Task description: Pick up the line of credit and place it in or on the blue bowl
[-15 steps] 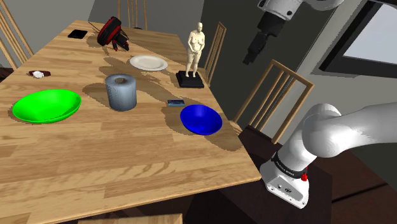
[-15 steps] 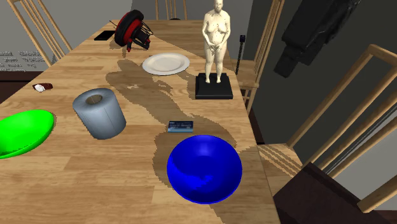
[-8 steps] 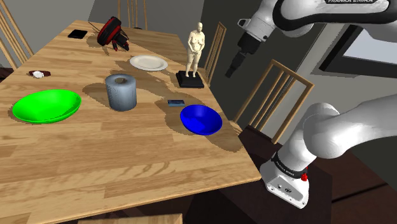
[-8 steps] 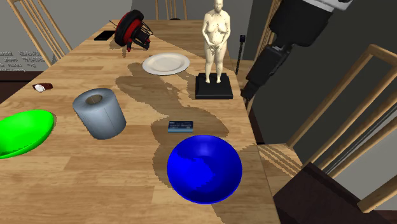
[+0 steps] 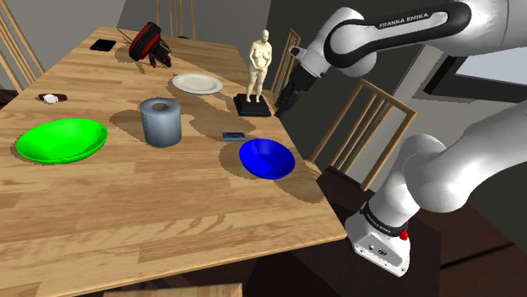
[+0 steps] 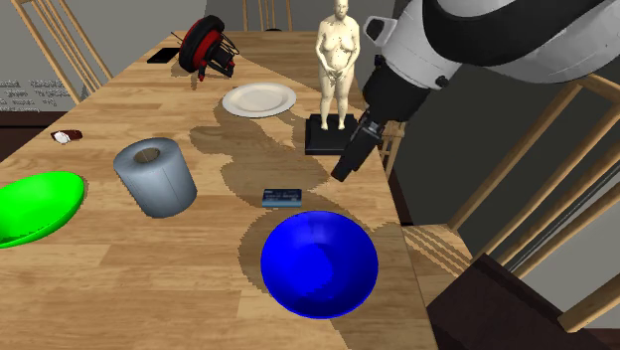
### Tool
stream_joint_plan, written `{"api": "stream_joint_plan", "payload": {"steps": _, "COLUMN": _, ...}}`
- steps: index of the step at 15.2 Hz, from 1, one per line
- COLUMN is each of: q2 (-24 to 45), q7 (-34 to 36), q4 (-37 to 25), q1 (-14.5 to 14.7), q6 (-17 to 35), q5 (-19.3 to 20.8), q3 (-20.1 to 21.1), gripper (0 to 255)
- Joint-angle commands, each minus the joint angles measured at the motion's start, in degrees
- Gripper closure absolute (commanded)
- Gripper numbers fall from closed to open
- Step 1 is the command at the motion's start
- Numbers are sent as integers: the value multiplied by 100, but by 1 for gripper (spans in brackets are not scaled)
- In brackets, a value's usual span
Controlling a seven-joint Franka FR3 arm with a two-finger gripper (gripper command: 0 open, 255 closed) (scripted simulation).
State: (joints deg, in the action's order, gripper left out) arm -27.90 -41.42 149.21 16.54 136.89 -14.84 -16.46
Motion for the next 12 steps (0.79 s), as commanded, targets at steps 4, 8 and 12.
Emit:
{"api": "stream_joint_plan", "payload": {"steps": 4, "q2": 1167, "q7": -1816, "q4": -284, "q1": 966, "q6": 1024, "q5": -1144, "q3": -737, "gripper": 0}}
{"api": "stream_joint_plan", "payload": {"steps": 8, "q2": 2192, "q7": -3670, "q4": -814, "q1": 1737, "q6": 1327, "q5": -2710, "q3": -1239, "gripper": 0}}
{"api": "stream_joint_plan", "payload": {"steps": 12, "q2": 3261, "q7": -5479, "q4": -1538, "q1": 1954, "q6": 1159, "q5": -4322, "q3": -1264, "gripper": 0}}
